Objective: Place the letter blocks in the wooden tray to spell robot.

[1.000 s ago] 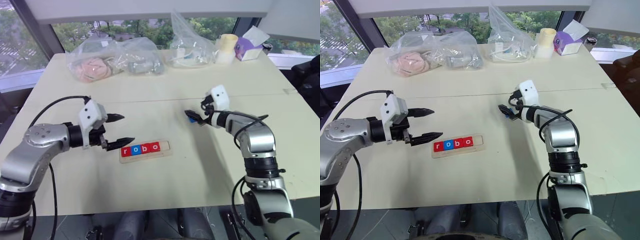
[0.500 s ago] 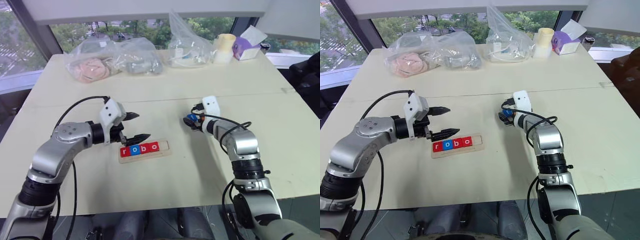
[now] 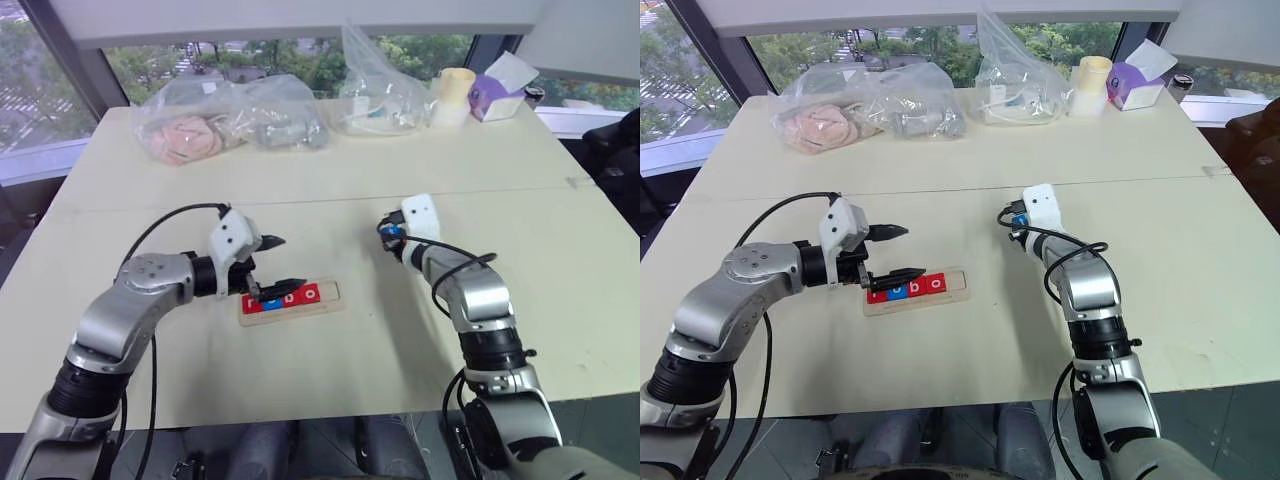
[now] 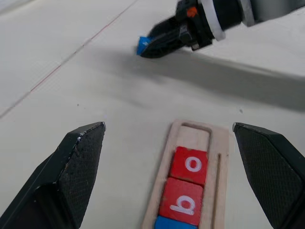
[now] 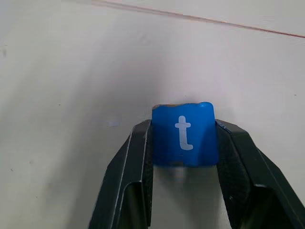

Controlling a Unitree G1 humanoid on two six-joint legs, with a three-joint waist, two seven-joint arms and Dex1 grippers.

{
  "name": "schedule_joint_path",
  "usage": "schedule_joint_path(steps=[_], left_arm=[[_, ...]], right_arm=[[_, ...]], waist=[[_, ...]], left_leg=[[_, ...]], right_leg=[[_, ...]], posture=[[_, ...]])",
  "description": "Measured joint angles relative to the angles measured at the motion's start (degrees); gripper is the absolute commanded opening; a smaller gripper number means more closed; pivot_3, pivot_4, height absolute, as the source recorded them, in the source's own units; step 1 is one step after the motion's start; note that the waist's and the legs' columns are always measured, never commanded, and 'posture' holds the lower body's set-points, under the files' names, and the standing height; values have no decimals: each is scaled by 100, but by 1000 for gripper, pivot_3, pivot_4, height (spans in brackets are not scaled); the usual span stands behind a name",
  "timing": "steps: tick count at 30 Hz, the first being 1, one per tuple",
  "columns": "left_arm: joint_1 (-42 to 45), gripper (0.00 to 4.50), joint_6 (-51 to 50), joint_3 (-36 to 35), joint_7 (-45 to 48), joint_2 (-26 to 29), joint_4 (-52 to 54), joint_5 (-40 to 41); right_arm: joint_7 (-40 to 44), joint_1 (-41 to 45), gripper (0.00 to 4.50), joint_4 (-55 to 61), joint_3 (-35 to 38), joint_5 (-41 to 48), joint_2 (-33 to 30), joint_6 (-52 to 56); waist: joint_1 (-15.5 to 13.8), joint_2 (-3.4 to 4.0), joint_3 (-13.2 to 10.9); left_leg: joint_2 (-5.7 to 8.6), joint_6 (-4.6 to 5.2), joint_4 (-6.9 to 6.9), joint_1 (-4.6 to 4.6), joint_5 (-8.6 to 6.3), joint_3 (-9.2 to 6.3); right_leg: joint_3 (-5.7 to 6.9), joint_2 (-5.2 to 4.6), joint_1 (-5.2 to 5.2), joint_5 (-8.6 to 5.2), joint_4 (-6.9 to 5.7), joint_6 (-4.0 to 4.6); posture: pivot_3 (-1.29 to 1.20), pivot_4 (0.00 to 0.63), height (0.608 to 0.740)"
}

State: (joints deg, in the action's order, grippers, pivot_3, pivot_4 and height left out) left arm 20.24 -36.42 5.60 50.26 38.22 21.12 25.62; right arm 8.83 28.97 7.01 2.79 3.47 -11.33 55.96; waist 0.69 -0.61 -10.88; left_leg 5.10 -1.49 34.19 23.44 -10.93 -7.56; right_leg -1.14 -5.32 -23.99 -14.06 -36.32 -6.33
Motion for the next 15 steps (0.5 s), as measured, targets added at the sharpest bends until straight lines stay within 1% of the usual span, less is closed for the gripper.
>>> schedule_joint_path(steps=[3, 7, 9, 11, 15], left_arm=[[-63, 4500, 27, 106, 125, 10, 144, 1], [-81, 4500, 50, 220, 208, 25, 190, -15], [-66, 4500, 69, 250, 230, 24, 186, -19], [-31, 4500, 82, 284, 287, 22, 163, -19], [40, 4500, 96, 374, 414, 22, 103, -33]], right_arm=[[-218, -578, 1197, 1283, 202, 84, 295, 942], [-501, -1202, 1197, 2736, 213, 170, 858, 2067], [-605, -1236, 1197, 3188, 221, 181, 1055, 2500], [-652, -1236, 1197, 3438, 282, 182, 1178, 2818], [-669, -1250, 1197, 3594, 586, 183, 1438, 3411]], waist=[[5, 0, 0], [33, 8, 3], [29, 8, 4], [18, 8, 4], [6, 8, 4]], left_leg=[[0, 0, -4, 3, 0, -1], [-4, -1, -2, 2, 1, 0], [-5, -6, -2, 1, 5, -3], [-4, -7, 0, 1, 6, -4], [-3, -7, 0, 1, 6, -3]], right_leg=[[0, -1, -4, 0, 0, 0], [-3, 2, -9, 1, -2, 11], [-2, 5, -8, -7, -2, 32], [-1, 5, -6, -6, -2, 33], [-1, 4, -5, -6, 0, 32]], posture=[[0, 150, 740], [0, 150, 740], [0, 150, 740], [0, 150, 740], [0, 150, 740]])
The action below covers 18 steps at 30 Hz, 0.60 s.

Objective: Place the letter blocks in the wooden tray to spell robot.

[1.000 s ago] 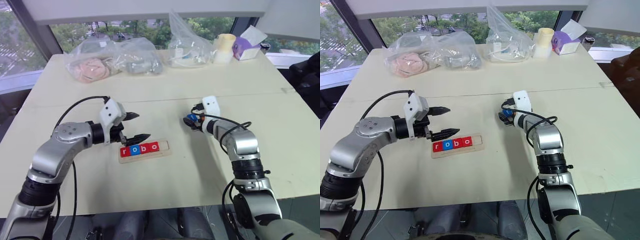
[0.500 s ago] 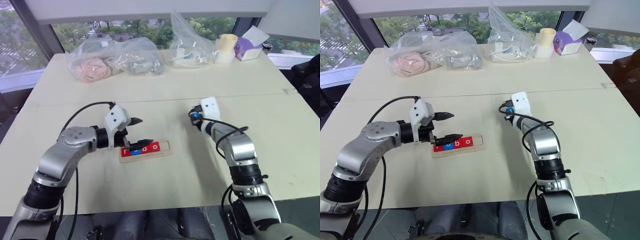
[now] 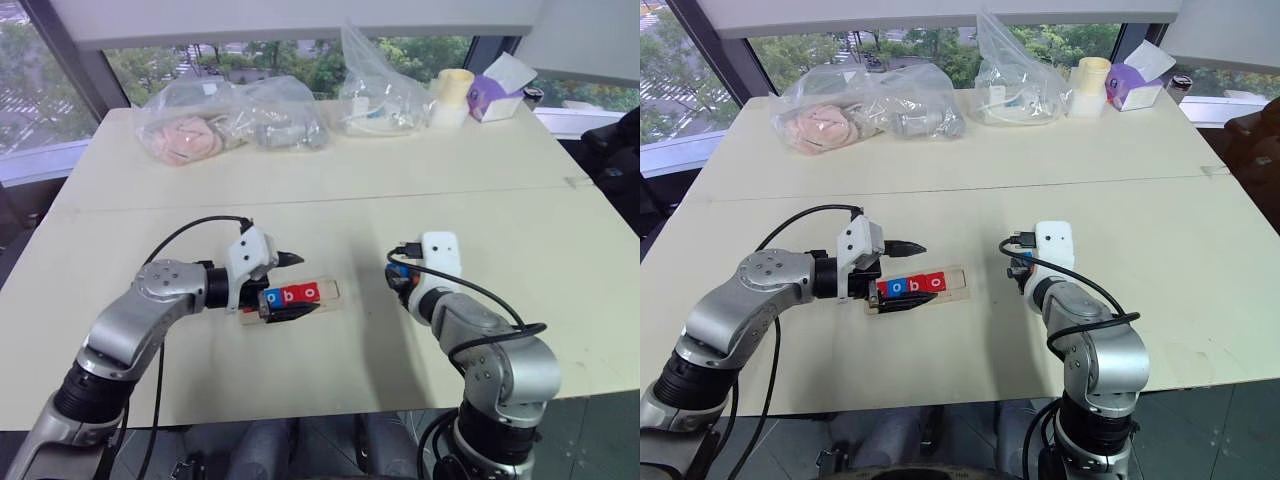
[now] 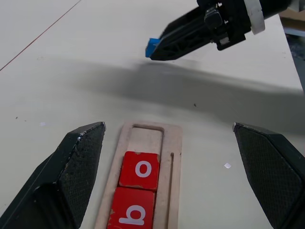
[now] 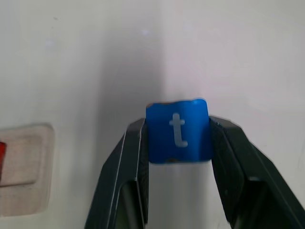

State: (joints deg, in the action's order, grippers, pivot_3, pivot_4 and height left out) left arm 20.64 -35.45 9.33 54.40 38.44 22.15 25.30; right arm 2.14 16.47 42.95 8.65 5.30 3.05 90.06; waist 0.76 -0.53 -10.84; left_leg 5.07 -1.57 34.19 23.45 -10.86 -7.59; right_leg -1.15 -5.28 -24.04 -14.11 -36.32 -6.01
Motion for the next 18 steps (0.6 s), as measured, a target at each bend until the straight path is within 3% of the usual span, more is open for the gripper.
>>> schedule_joint_path(steps=[6, 12, 13, 18], left_arm=[[46, 4500, -1, 82, 140, 1, -4, 1], [46, 4500, 77, 106, 188, -6, -45, -73], [46, 4500, 98, 106, 187, -20, -82, -96], [46, 4500, 151, 110, 173, -60, -194, -135]], right_arm=[[116, -226, 1197, 148, 81, 157, 51, 201], [231, -290, 4212, 159, 101, 372, 59, 202], [232, -287, 4469, 168, 100, 405, 59, 202], [263, -207, 4469, 165, 130, 445, -121, 184]], waist=[[29, 1, 0], [19, 2, 1], [18, 2, 1], [11, 2, 1]], left_leg=[[-3, 0, -6, 1, 0, 1], [-3, 0, -5, 0, 0, 0], [-3, 0, -5, 0, 0, 0], [-2, 0, -4, 1, 0, 0]], right_leg=[[0, 2, -5, 7, 0, -14], [0, 1, -4, -1, 1, -1], [0, 1, -3, 0, 1, -1], [1, 0, -2, -1, 1, -1]], posture=[[0, 150, 740], [0, 150, 740], [0, 150, 740], [0, 150, 740]])
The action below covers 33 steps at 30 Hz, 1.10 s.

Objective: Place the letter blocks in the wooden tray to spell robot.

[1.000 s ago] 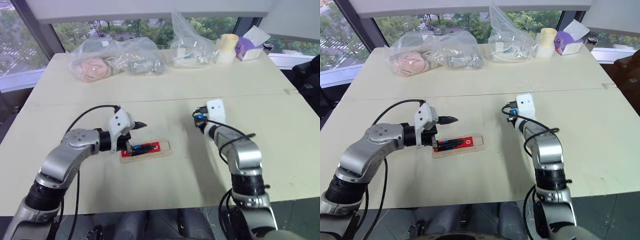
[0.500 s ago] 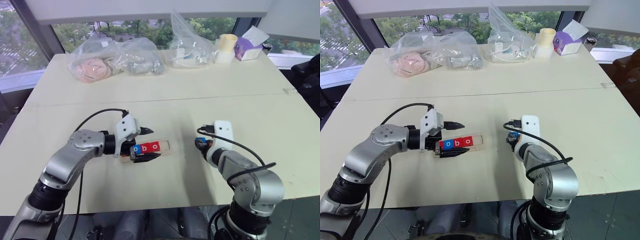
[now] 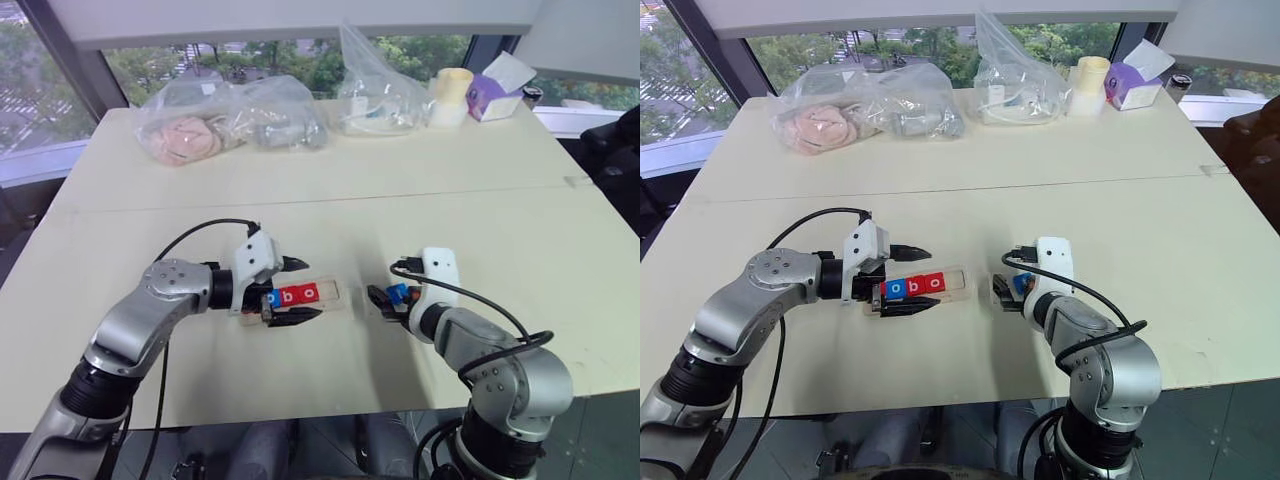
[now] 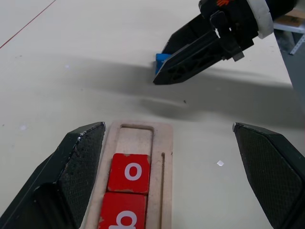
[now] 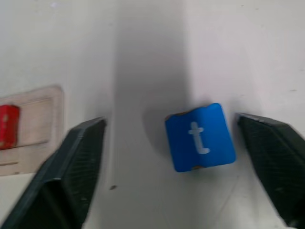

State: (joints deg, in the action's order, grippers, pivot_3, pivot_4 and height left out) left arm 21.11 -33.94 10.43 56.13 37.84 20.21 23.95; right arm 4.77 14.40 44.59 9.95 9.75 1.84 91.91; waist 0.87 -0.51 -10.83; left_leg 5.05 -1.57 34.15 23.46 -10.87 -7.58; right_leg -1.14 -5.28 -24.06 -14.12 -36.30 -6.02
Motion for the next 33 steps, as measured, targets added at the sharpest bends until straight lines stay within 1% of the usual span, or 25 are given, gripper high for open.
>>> schedule_joint_path(steps=[3, 4, 6, 8, 10, 13, 17, 22, 28, 31, 33], left_arm=[[1, 4500, 70, -5, 6, -24, -11, -9], [1, 4500, 73, -11, 18, -18, -13, -3], [0, 4500, 76, -29, 94, 37, -19, 35], [8, 4500, 99, -53, 255, 149, -30, 56], [8, 4500, 99, -103, 420, 277, -35, 129], [14, 4500, 72, -165, 681, 445, 18, 307], [-15, 4500, -6, -264, 1008, 831, 286, 516], [-231, 4500, -149, -293, 967, 950, 618, 610], [-556, 4500, -203, -302, 710, 1109, 744, 484], [-737, 4500, -209, -329, 613, 1156, 817, 484], [-778, 4500, -215, -345, 557, 1164, 836, 485]], right_arm=[[410, 245, 4469, -167, 38, 83, -979, -494], [665, 287, 4469, -272, 34, 143, -1442, -829], [1310, 267, 4469, -597, -51, 226, -2419, -1681], [2356, 107, 4469, -1216, -195, 239, -3502, -3179], [3304, -56, 4469, -1831, -218, 288, -4062, -4433], [4427, -232, 4469, -2760, -430, 290, -4523, -5992], [5568, -241, 4469, -3917, -814, 223, -4794, -7704], [6403, 276, 4469, -4962, -1469, -43, -4786, -9035], [6607, 883, 4469, -6026, -1835, -381, -4545, -10119], [6786, 963, 3624, -6244, -1888, -381, -4527, -10372], [6936, 973, 2610, -6332, -1942, -376, -4515, -10513]], waist=[[-8, 0, -1], [-10, -1, -1], [-6, -4, -2], [-3, -5, -4], [13, -11, -7], [23, -13, -8], [11, -13, -9], [17, -13, -10], [-9, -14, -10], [-10, -14, -10], [-11, -15, -10]], left_leg=[[5, 0, 4, 1, 0, 5], [5, 0, 4, 1, 0, 6], [4, 1, 2, 1, 0, 10], [3, 8, 1, 0, -5, 26], [-1, 16, 2, -4, -10, 33], [-2, 17, 3, -5, -11, 35], [-1, 17, 8, -6, -11, 32], [0, 17, 12, -11, -11, 22], [1, 16, 12, -12, -11, 15], [1, 16, 12, -12, -11, 13], [1, 16, 12, -14, -11, 12]], right_leg=[[1, -7, 6, -1, 5, -1], [3, -7, 9, -1, 10, -2], [7, -8, 13, -2, 16, -6], [11, -7, 19, -6, 21, -13], [16, -4, 28, 1, 23, -31], [14, -5, 28, 1, 23, -32], [10, -9, 33, -3, 22, -24], [4, -12, 37, -8, 20, -13], [5, -11, 37, -8, 20, -12], [5, -11, 38, -8, 20, -11], [5, -11, 40, -8, 20, -10]], posture=[[0, 150, 740], [0, 150, 740], [0, 150, 740], [0, 150, 740], [0, 150, 740], [0, 150, 740], [0, 150, 740], [0, 150, 740], [0, 150, 740], [0, 150, 740], [0, 150, 740]])
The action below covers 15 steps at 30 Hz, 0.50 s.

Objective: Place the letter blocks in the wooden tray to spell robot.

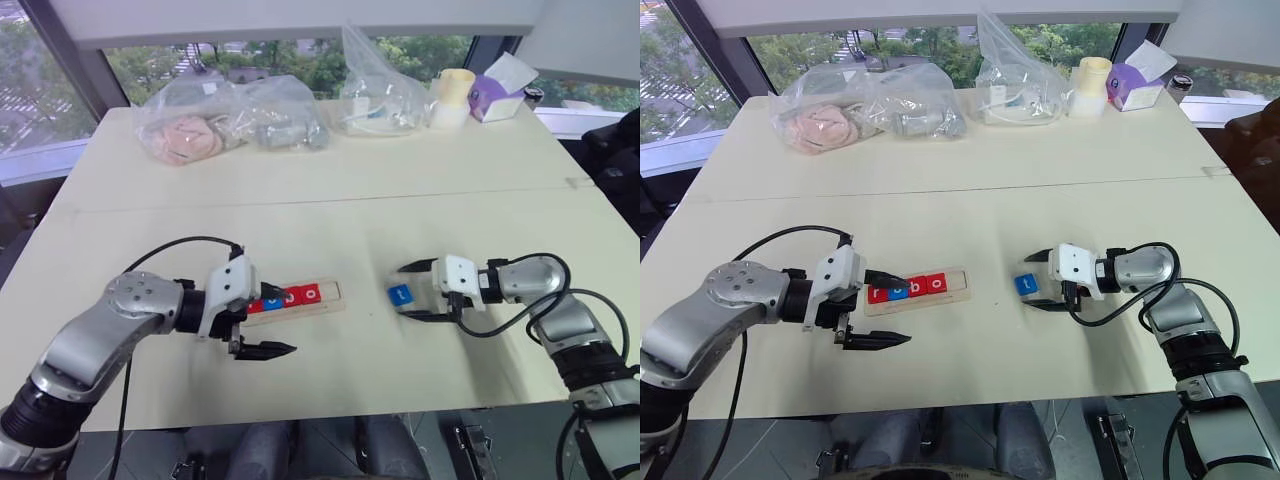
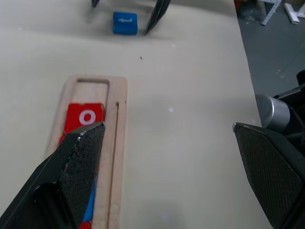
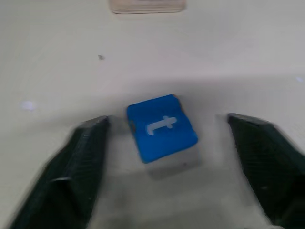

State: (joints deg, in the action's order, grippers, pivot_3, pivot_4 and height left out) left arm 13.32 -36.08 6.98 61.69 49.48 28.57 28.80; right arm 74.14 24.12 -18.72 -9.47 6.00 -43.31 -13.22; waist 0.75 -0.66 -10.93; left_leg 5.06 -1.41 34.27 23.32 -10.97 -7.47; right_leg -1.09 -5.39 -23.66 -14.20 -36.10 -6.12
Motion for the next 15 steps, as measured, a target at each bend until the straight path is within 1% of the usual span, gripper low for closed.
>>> schedule_joint_path(steps=[3, 8, 11, 13, 15], left_arm=[[-34, 4500, -19, -91, -95, -1, 62, 19], [-134, 4500, -63, -182, -102, 71, 57, 42], [-241, 4500, -56, -385, -58, 215, -57, 51], [-336, 4500, -37, -583, -20, 363, -137, 49], [-384, 4500, -4, -690, 6, 428, -159, 52]], right_arm=[[91, 50, 1159, -84, -31, 17, 83, -18], [69, 59, 1158, 17, -21, 65, 129, 280], [-224, 176, 1158, 447, -55, 144, 450, 1180], [-469, 474, 1158, 925, -163, 209, 775, 1853], [-556, 782, 1158, 1339, -270, 234, 904, 2304]], waist=[[14, 1, 0], [24, 1, 1], [49, 1, 0], [62, 7, -1], [17, 7, -2]], left_leg=[[0, 0, 1, -9, 0, 0], [-2, -1, -1, -13, 0, -2], [-8, -1, -1, -9, 0, -1], [-8, -5, -2, 2, 3, 0], [-8, -6, -3, 6, 3, -2]], right_leg=[[-1, -1, 8, 1, -1, 3], [-1, 0, 10, 0, -2, 4], [-7, 0, -2, 3, -8, 9], [-15, 2, -27, 5, -20, 12], [-13, 3, -31, 5, -19, 12]], posture=[[0, 150, 740], [0, 150, 740], [0, 150, 740], [0, 150, 740], [0, 150, 740]])
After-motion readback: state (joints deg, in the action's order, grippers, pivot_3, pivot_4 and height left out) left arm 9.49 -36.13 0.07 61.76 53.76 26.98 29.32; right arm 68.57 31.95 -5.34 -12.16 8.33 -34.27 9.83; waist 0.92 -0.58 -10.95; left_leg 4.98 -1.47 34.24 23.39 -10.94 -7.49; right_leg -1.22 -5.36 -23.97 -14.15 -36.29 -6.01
